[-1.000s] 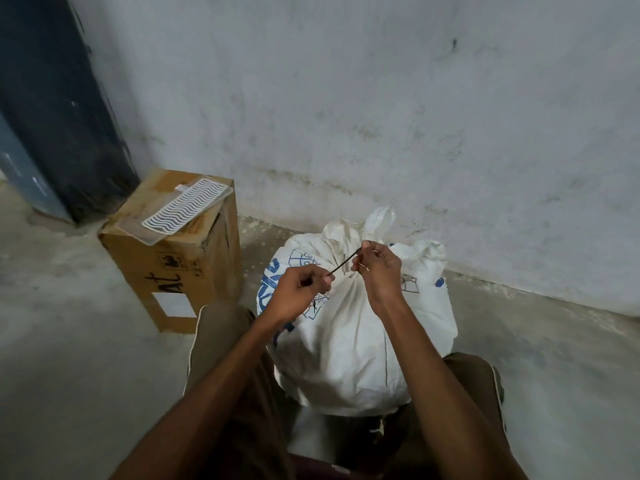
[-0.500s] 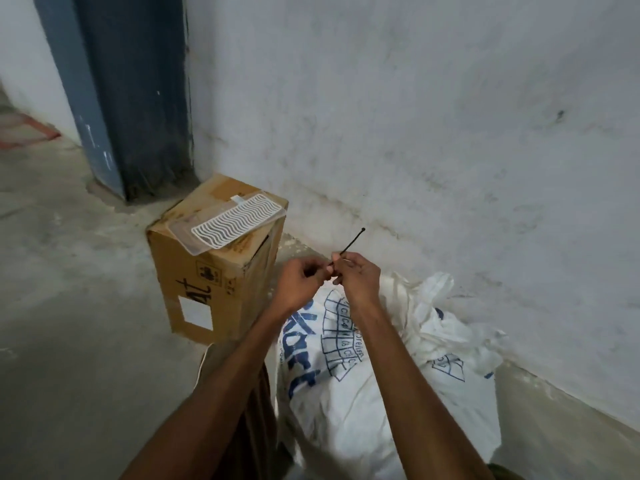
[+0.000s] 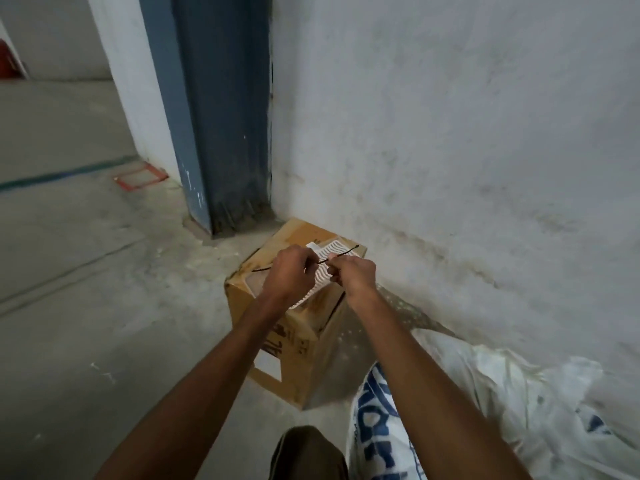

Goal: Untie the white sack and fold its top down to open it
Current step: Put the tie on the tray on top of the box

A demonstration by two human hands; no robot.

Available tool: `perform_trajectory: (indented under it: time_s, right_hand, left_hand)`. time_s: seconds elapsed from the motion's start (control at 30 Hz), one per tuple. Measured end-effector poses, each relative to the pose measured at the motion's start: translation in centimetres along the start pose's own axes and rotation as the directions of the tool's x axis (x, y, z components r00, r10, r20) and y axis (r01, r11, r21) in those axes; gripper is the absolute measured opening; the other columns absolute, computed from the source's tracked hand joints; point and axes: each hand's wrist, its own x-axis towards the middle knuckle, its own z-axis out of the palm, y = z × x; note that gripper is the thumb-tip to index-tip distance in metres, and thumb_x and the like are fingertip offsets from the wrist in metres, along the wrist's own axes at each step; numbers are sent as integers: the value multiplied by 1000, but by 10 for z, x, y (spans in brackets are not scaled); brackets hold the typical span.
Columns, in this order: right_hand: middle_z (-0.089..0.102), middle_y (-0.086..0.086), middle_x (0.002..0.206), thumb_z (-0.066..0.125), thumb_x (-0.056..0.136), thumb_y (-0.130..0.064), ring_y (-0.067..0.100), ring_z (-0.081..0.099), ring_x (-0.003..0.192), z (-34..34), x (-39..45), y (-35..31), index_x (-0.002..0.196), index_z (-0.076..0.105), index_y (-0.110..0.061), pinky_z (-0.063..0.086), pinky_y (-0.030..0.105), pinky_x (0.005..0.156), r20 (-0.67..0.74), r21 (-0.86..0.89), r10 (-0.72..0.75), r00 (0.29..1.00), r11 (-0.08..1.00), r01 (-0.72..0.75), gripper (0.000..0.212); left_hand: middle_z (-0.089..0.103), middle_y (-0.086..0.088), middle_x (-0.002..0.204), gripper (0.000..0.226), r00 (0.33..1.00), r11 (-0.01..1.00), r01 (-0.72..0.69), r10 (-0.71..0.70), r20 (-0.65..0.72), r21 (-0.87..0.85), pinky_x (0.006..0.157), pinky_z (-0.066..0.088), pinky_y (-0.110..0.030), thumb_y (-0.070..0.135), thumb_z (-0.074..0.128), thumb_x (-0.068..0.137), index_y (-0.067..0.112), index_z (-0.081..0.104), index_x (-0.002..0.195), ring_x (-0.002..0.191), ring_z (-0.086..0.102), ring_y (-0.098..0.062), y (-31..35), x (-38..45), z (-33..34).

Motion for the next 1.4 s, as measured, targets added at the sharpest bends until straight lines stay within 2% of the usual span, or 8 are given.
perform_trajectory:
  time_s: [0.13, 0.23, 0.33, 0.4, 0.63, 0.83, 1.13, 1.4]
  right_hand:
    - [76, 5, 74, 88, 73, -15, 21, 74, 69, 22, 19, 5, 80, 78, -6, 64, 41, 71, -90, -195, -15, 996, 981, -2, 15]
    - [77, 6, 91, 90, 72, -24, 23, 73, 80, 24, 26, 11, 96, 79, -6, 60, 30, 70, -106, -342, -121, 987, 936, 78, 32]
    - [77, 7, 98, 89, 74, -22, 20, 69, 82, 21, 28, 23, 94, 79, -8, 47, 22, 68, -51, -467, -218, 975, 868, 170, 26]
    - [75, 4, 97, 88, 75, -18, 19, 68, 84, 19, 26, 32, 94, 77, -9, 48, 22, 68, -16, -511, -263, 965, 832, 218, 25]
    - [73, 5, 99, 84, 77, -14, 21, 69, 87, 21, 16, 48, 104, 71, -11, 61, 30, 71, 21, -607, -359, 933, 737, 297, 30]
    - [71, 10, 112, 81, 81, -9, 24, 68, 97, 23, 3, 48, 115, 68, -6, 59, 29, 75, 43, -609, -356, 933, 731, 307, 36]
    - [70, 10, 116, 81, 80, -4, 23, 68, 101, 10, -6, 47, 117, 68, -7, 57, 27, 78, 2, -566, -338, 941, 776, 280, 40]
    - [70, 11, 118, 79, 79, -3, 26, 67, 106, 8, -17, 49, 117, 70, -6, 60, 33, 85, 55, -615, -399, 915, 709, 346, 40]
  left_hand:
    - [74, -2, 93, 18, 998, 990, 56, -58, 6, 131, 65, 49, -29, 21, 63, 90, 17, 77, 101, 74, 58, -14, -18, 7, 13]
    - [72, -2, 95, 18, 994, 987, 105, -108, 22, 125, 65, 47, -26, 23, 62, 92, 17, 75, 104, 77, 58, -14, -27, 3, 28]
    - [70, -6, 97, 19, 988, 976, 115, -131, 79, 186, 72, 55, -34, 27, 59, 95, 17, 73, 102, 82, 58, -17, -40, -1, 45]
    - [68, -7, 104, 22, 988, 967, 110, -133, 84, 229, 82, 53, -38, 32, 56, 96, 18, 71, 105, 92, 56, -20, -48, -3, 53]
    - [47, -11, 143, 50, 966, 917, 190, -237, 97, 350, 113, 28, -51, 45, 50, 96, 20, 49, 139, 135, 36, -31, -59, 4, 44]
    - [45, -13, 141, 52, 933, 906, 275, -332, 139, 322, 110, 32, -52, 51, 52, 93, 20, 51, 135, 130, 42, -33, -58, -1, 38]
    - [34, -18, 151, 70, 853, 843, 397, -485, 194, 363, 112, 20, -63, 67, 55, 85, 22, 46, 138, 138, 34, -43, -30, -14, 33]
    - [34, -22, 152, 62, 885, 836, 343, -440, 151, 427, 109, 26, -60, 60, 50, 90, 20, 47, 137, 139, 31, -43, -15, -26, 34]
